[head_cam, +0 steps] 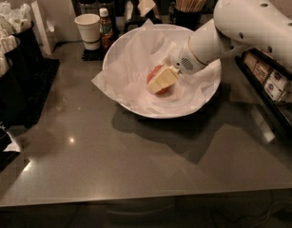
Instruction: Pick apple from white bowl
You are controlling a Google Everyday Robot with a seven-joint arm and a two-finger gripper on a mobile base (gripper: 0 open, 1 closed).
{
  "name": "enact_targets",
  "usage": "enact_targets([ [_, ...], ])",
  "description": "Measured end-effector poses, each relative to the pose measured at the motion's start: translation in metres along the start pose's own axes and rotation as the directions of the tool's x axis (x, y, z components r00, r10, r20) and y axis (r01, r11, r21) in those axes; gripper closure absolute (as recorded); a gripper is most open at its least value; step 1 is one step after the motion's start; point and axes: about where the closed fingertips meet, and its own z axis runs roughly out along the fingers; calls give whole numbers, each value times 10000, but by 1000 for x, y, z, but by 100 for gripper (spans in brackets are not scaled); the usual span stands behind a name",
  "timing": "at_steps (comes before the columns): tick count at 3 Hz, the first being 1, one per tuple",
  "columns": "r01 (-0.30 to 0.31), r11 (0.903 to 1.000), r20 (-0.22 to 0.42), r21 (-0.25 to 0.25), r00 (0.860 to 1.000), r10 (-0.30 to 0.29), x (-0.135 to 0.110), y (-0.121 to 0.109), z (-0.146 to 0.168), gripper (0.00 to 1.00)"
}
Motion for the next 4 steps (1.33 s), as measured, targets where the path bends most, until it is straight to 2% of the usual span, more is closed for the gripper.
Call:
enact_targets([
  [2,-150,9993,-429,352,9989,165,9,-5,11,31],
  [3,-131,9985,-557,522,9983,160,11,-6,14,50],
  [4,-133,9970,-481,761,9987,170,11,-6,10,73],
])
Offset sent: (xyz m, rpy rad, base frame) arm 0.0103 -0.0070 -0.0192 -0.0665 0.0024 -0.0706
